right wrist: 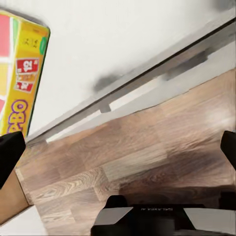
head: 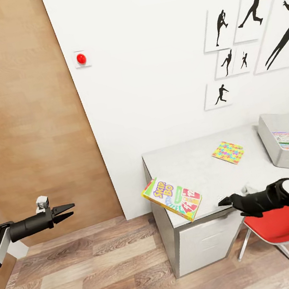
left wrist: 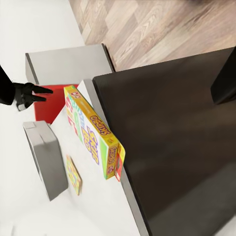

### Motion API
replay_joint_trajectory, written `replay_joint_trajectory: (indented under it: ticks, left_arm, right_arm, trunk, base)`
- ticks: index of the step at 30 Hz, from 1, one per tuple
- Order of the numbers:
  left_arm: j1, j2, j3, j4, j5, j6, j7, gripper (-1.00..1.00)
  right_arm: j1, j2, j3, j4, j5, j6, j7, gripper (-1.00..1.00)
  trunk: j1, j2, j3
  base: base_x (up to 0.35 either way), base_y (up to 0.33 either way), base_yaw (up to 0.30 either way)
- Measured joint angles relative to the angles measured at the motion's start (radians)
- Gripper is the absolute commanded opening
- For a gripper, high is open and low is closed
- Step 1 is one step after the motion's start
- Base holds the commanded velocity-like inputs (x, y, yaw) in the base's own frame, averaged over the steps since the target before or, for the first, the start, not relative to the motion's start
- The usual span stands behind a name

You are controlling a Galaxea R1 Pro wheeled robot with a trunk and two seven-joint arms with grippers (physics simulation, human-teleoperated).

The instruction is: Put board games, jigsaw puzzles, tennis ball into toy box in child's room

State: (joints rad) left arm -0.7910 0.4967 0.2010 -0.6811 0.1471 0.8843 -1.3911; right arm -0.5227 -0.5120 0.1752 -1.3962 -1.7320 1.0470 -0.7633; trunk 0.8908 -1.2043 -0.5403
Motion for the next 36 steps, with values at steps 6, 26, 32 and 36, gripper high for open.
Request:
replay_joint_trajectory:
  ticks: [6,26,32,36]
  left_arm:
    - [0.0,0.0,0.0,0.0,0.0,0.0,0.001,1.0]
    - [0.0,-0.001,0.0,0.0,0.0,0.0,0.003,1.0]
    - [0.0,-0.006,0.0,0.0,-0.001,0.001,0.004,1.0]
    - [0.0,-0.008,0.0,0.0,-0.001,0.001,0.006,1.0]
  right_arm:
    - [0.024,-0.008,0.084,0.008,0.008,0.0,0.0,1.0]
    - [0.05,-0.021,0.307,0.122,0.135,0.0,-0.001,1.0]
    - [0.051,0.008,0.415,0.231,0.28,0.0,0.0,1.0]
    - [0.051,0.077,0.44,0.358,0.346,0.0,0.002,1.0]
  trunk:
    - [0.0,0.0,0.0]
    - [0.0,0.0,0.0]
    - [0.0,0.0,0.0]
    - [0.0,0.0,0.0]
  base:
    - [0.0,0.0,0.0]
    - [0.0,0.0,0.0]
    - [0.0,0.0,0.0]
    - [0.0,0.0,0.0]
